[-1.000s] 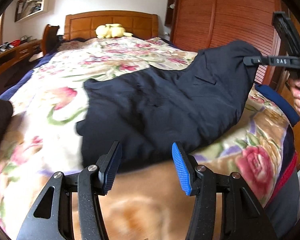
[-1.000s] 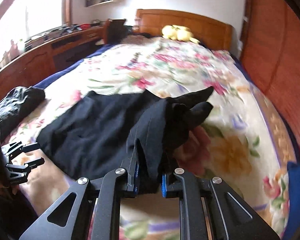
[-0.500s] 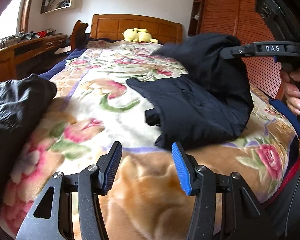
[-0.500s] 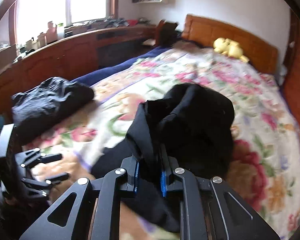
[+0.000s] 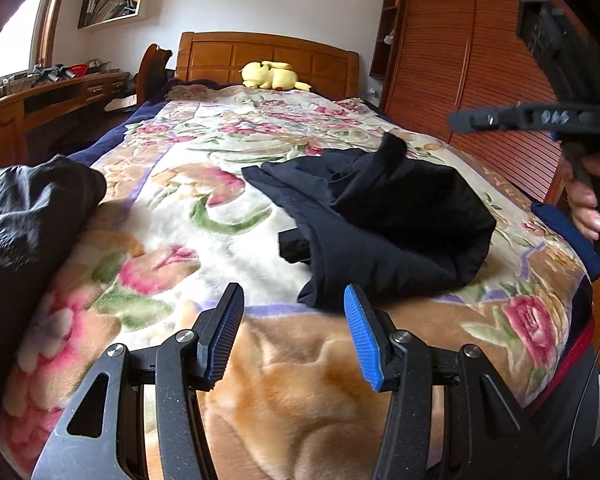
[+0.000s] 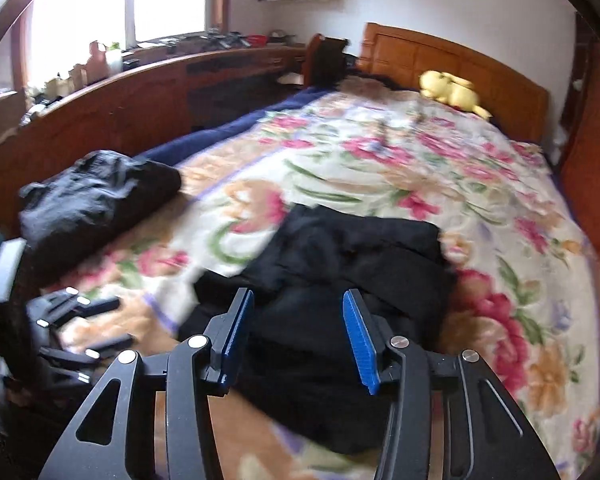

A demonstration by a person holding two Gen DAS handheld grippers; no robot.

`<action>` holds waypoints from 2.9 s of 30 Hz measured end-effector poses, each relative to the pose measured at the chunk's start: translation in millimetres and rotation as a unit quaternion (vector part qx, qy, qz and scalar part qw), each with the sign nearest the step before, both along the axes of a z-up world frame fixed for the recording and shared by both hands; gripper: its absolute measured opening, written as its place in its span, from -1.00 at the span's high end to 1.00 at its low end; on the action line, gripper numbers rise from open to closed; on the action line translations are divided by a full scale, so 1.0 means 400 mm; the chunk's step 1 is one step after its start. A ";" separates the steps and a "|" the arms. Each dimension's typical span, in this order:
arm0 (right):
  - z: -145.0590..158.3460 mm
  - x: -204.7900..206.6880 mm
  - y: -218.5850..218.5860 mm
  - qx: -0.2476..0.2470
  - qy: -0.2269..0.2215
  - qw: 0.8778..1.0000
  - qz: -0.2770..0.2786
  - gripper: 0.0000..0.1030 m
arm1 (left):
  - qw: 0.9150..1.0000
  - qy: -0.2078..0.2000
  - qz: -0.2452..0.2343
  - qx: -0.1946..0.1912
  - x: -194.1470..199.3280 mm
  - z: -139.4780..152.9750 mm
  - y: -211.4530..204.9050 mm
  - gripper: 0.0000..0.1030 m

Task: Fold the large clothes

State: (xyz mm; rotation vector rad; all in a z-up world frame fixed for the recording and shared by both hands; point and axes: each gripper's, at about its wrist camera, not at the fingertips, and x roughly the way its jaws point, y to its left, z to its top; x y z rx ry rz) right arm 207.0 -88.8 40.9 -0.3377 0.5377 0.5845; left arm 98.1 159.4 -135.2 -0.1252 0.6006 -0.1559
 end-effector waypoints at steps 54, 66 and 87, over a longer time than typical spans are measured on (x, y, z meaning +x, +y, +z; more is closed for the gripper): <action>-0.256 -0.011 -0.084 -0.017 0.061 0.996 -0.060 0.21 | 1.000 -0.009 -0.015 -0.024 0.138 0.048 -0.102 -0.04; -0.258 -0.005 -0.088 -0.011 0.060 0.996 -0.058 0.15 | 0.998 -0.003 -0.037 -0.046 0.134 0.036 -0.087 0.79; -0.307 0.042 -0.030 -0.015 0.076 0.997 -0.014 0.14 | 1.000 0.003 -0.019 0.003 0.070 0.028 -0.074 0.91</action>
